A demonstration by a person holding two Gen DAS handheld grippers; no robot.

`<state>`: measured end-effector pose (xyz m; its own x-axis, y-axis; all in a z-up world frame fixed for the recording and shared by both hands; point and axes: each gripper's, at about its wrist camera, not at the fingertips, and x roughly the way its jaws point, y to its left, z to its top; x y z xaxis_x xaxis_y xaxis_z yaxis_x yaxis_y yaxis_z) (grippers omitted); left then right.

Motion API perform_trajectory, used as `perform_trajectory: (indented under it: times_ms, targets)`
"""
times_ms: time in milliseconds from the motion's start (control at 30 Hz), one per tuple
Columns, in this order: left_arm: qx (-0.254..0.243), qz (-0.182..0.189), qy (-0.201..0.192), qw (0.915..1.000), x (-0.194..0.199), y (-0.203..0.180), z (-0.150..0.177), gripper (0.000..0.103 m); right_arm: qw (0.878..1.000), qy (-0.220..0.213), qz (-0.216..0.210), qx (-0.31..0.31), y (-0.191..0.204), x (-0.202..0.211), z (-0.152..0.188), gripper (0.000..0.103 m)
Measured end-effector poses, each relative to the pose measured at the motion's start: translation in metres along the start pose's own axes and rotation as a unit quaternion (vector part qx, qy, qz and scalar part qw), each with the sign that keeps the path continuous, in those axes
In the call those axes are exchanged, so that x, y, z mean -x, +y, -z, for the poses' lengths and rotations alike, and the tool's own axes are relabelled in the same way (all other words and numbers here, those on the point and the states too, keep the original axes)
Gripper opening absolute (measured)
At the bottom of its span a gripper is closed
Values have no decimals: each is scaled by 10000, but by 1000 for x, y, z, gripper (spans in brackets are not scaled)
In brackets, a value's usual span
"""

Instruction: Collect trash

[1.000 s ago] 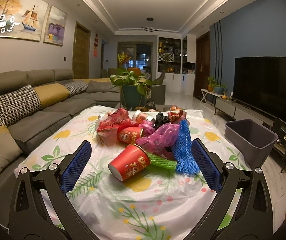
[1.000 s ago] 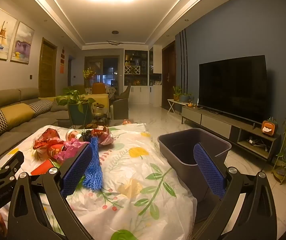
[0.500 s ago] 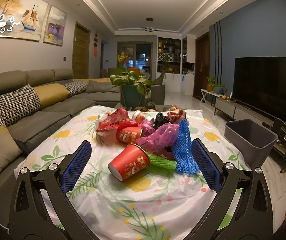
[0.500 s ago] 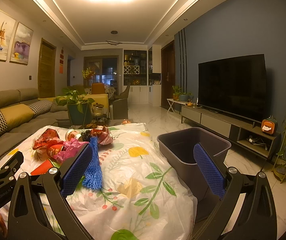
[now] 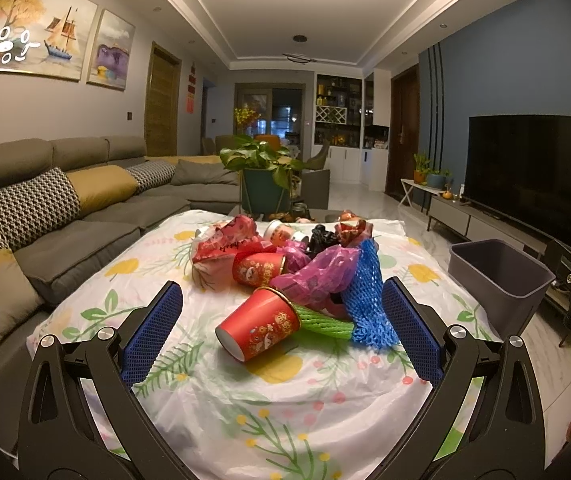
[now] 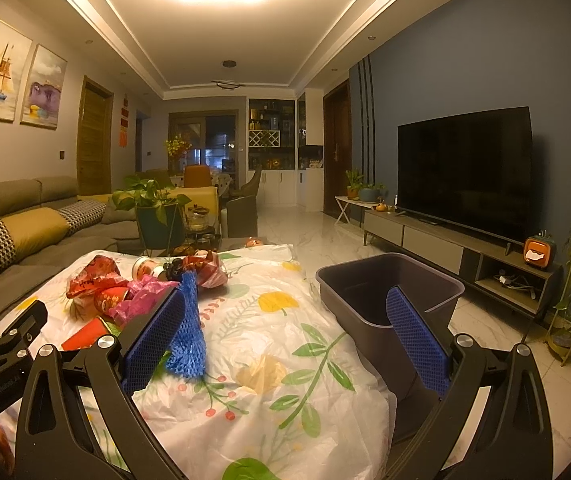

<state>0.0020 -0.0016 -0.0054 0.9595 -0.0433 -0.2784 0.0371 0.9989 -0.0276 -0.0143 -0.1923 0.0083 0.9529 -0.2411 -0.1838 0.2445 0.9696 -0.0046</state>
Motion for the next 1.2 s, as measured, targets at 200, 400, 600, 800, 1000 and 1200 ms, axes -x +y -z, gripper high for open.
perform_trajectory:
  times_ms: [200,400,600,800,1000,1200]
  targets:
    - [7,-2,22,10000,-1,0,1,98,10000,30,-7,-13,4,-3,4,98]
    - [9,-2,47,10000,-4,1,2,98,10000,1,-33,6,10,-2,5,98]
    - [16,15,67,10000,-6,1,2,98,10000,10,-82,23,12,-7,4,98]
    - [16,34,85,10000,-10,2,2,98,9999,19,-114,-15,12,-11,5,98]
    - [37,84,111,9999,-19,5,5,98,9998,46,-174,-45,12,-16,5,98]
    - [186,124,239,9995,-36,20,14,98,9995,138,-291,-29,14,-28,9,98]
